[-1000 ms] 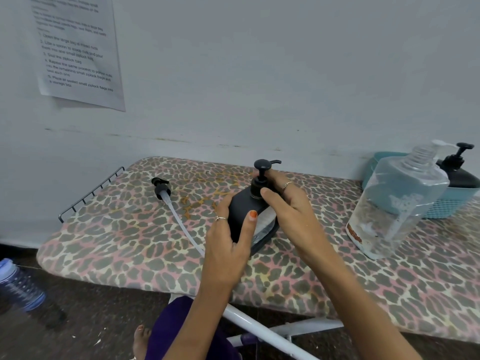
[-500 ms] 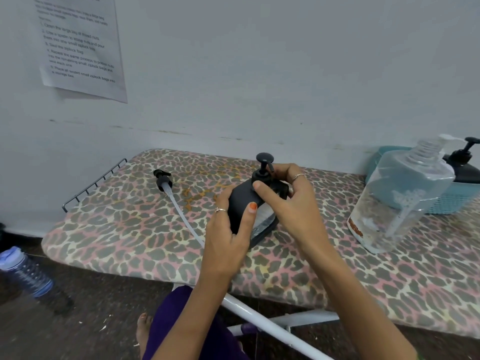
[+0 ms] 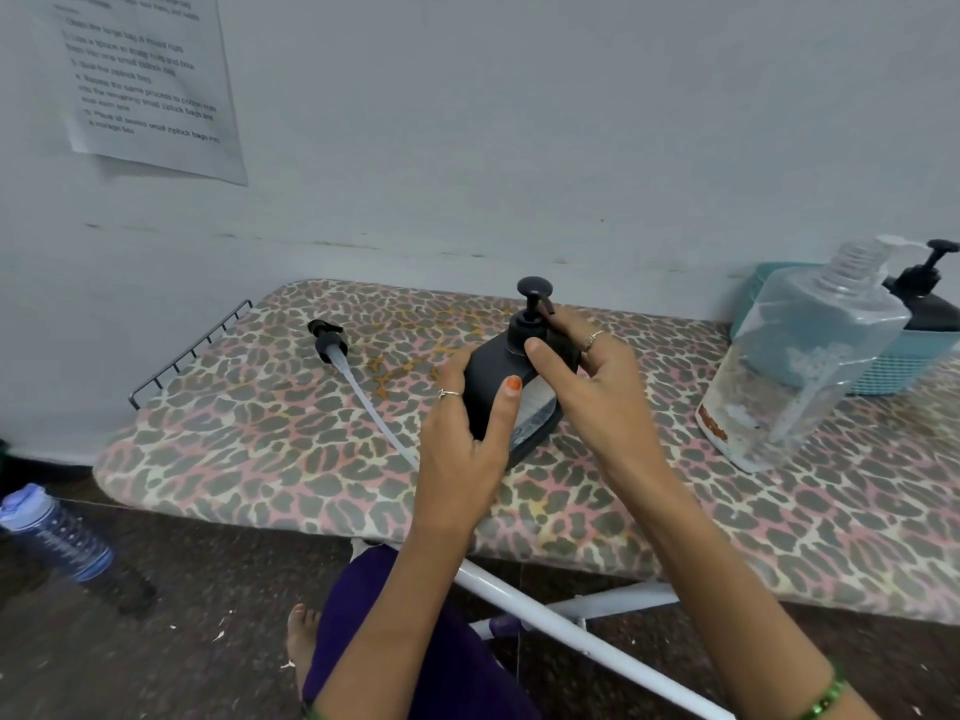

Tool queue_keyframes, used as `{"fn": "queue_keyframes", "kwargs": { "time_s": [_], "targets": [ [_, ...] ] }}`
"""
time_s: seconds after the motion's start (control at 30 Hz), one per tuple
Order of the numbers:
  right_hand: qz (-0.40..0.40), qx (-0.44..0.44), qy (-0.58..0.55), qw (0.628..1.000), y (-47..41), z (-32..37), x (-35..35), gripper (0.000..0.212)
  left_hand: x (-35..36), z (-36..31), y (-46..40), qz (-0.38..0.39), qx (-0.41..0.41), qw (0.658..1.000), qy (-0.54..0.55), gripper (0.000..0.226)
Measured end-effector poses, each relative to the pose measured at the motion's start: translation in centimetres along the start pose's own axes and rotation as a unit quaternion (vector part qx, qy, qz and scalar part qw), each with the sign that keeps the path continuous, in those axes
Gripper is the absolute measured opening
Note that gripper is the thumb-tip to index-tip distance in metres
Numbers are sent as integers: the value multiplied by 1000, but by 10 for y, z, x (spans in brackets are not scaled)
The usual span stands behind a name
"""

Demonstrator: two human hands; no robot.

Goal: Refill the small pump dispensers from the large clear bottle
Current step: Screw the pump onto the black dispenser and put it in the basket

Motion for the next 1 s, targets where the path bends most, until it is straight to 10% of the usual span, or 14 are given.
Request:
{"fn": "queue_keyframes", "kwargs": {
  "time_s": [0.27,0.63,1.0],
  "targets": [
    [-71,22,-1,997,-4,-3,-4,23,1,4,0,10,-11,1000,3,43],
    [83,44,55,994,-18,0,-1,36,3,7,-1,5,-5,1000,-1,57],
    [-63,52,62,995,-19,-3,-2,34,0,6,0,-4,-17,1000,-7,67]
  ]
}}
Point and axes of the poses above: each hand's wrist, its own y-axis away from the middle knuckle, its own x-axis out of the palm, z = x × y, the point moved 7 cm from there along -y, towards the middle knuckle
